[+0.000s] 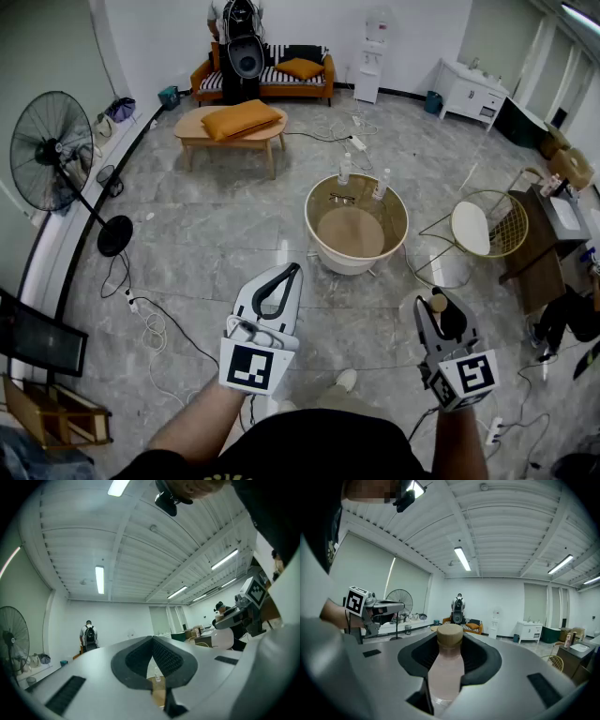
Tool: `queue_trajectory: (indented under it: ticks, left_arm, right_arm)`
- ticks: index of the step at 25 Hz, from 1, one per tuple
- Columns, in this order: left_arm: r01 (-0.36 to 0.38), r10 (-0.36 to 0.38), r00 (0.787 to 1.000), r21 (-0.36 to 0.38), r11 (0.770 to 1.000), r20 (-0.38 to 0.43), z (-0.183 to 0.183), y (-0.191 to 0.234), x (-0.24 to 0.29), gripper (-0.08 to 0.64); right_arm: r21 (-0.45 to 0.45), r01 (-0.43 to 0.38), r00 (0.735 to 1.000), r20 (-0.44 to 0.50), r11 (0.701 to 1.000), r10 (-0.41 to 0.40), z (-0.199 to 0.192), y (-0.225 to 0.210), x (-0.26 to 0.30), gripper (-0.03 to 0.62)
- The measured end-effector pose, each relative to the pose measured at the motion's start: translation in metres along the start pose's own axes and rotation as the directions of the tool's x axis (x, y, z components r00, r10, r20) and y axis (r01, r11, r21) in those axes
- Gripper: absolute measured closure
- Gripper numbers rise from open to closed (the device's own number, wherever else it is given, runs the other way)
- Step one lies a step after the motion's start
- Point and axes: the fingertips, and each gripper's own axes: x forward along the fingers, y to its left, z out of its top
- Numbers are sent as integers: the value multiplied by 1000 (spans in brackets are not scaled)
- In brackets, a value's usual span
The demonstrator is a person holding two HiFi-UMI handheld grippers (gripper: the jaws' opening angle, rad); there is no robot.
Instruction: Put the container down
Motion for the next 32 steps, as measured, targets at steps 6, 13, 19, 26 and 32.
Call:
queue_trajectory:
  ticks: [6,13,19,26,32]
  left_arm:
    - [-4,3,999,32,999,33,0,3,51,545]
    - [6,-7,1000,41,999,17,-9,-2,96,545]
    - [2,-1,1000,37,999,-7,-15,-7,126,545]
    - [-6,6,1000,-4,1000,-20,-19,-19,155,545]
    - [-25,24,1000,-3,1000,-18,-16,-34,178,545]
  right_arm:
    - [5,-13,1000,16,1000,13,2,-36,36,445]
    - [3,-33,999,21,999,33,3,-69,66,445]
    - [4,-39,999,24,999,39,5,-96,81,445]
    - [12,-60,998,1,998,60,-3,-124,87,445]
    - [11,-65,998,19,998,64,-3,-151,86,445]
